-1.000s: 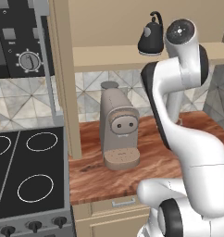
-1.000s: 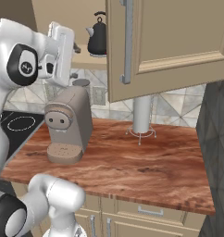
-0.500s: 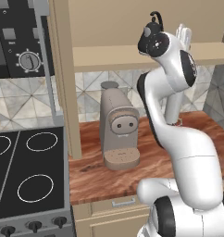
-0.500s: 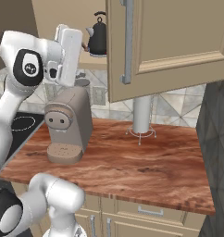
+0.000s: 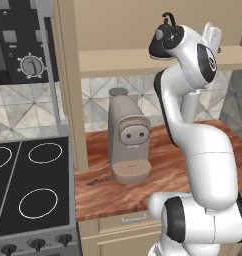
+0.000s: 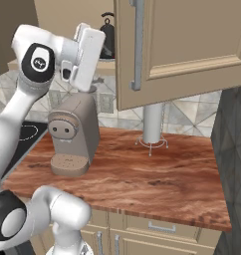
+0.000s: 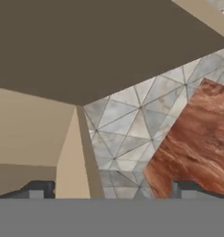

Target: Open the cabinet, pick the kettle from the cabinet, and place it in the sink.

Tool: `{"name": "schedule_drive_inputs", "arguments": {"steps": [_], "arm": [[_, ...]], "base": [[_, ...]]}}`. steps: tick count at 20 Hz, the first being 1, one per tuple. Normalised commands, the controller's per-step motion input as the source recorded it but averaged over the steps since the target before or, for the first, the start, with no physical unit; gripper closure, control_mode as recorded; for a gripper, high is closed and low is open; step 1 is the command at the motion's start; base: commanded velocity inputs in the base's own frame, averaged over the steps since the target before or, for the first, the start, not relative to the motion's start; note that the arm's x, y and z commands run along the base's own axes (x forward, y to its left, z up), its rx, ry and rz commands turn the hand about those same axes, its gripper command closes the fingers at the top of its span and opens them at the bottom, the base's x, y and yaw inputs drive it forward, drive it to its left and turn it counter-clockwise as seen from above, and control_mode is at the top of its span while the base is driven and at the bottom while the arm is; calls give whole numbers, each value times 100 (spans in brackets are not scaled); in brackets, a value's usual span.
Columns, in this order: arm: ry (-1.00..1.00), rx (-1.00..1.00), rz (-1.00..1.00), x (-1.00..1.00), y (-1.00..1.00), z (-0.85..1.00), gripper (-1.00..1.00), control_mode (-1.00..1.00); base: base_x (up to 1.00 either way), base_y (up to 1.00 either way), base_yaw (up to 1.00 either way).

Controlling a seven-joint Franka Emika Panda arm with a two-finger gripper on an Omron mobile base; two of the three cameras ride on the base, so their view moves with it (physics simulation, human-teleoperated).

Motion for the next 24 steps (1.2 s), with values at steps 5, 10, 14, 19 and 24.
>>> {"name": "schedule_drive_inputs", "arguments": {"steps": [5, 10, 14, 19, 24], "arm": [[0, 12, -20, 0, -31, 9, -100, -100], [-4, 11, -16, -2, -29, -1, -100, -100], [-14, 2, -18, -2, -34, -15, -100, -100], [-16, 1, -17, -2, -24, -16, -100, -100], [-23, 0, -13, -16, -17, -22, -100, -100]], "base": [[0, 0, 0], [0, 0, 0], [0, 0, 0], [0, 0, 0], [0, 0, 0]]}}
